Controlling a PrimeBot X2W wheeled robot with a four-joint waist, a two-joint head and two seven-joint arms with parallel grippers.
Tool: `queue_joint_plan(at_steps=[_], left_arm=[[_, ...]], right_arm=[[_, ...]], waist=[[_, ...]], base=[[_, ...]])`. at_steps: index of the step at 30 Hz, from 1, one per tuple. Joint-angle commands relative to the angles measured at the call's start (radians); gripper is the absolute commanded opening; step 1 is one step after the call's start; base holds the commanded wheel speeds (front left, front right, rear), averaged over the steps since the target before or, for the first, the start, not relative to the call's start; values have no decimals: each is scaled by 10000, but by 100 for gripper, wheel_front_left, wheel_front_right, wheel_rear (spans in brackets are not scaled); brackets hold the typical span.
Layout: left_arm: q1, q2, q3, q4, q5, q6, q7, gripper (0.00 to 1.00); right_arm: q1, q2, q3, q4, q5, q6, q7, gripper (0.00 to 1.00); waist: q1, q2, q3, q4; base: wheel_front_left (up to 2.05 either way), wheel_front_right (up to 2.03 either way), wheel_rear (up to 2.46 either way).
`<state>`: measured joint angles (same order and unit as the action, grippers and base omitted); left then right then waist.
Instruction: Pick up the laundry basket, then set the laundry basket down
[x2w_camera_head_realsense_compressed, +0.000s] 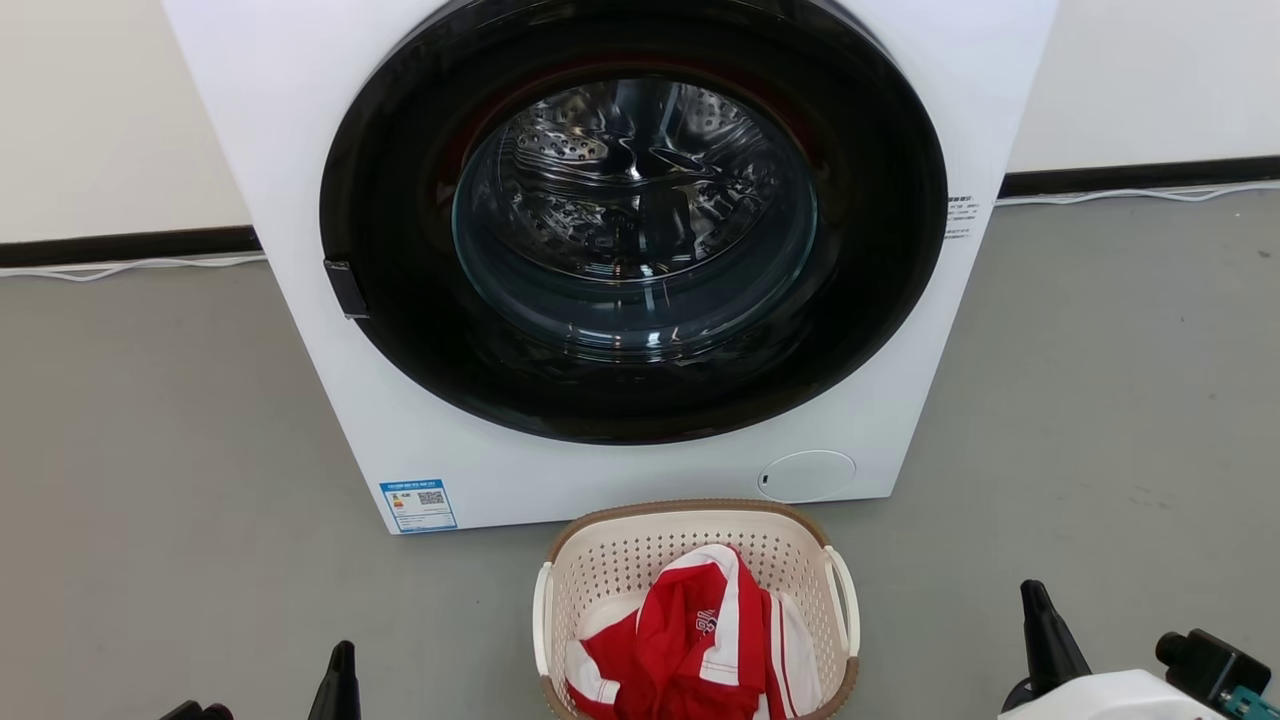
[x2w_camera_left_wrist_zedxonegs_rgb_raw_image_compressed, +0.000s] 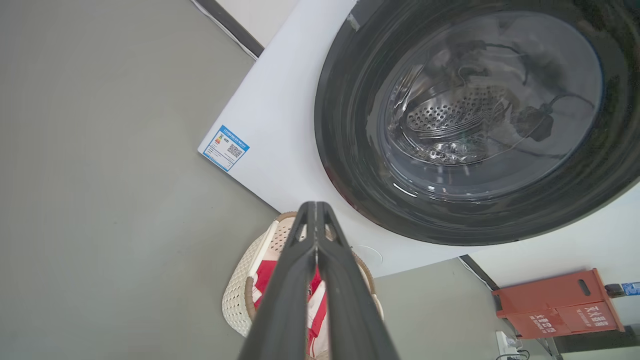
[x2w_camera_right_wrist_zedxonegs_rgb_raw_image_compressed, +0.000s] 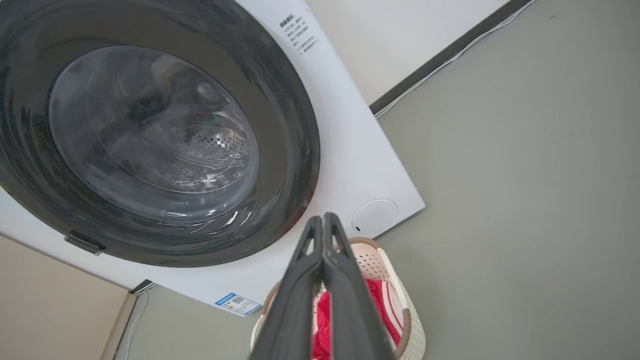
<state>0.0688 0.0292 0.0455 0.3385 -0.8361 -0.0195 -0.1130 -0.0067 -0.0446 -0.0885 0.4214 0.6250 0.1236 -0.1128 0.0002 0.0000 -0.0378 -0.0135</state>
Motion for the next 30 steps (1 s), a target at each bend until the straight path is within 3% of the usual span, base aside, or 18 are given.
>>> queue_joint_plan(at_steps=[1, 30], left_arm=[[-558, 77, 181, -304, -344, -100, 111, 0], [-1022, 128, 373, -544, -3173, -488, 935, 0]], right_arm=[[-575, -45, 67, -378, 394, 30, 146, 0], [-743, -49, -57, -910, 4011, 46, 958, 0]], waist=[[-1, 0, 9, 3], [-2, 0, 162, 54]], base=[[0, 0, 0], [0, 0, 0]])
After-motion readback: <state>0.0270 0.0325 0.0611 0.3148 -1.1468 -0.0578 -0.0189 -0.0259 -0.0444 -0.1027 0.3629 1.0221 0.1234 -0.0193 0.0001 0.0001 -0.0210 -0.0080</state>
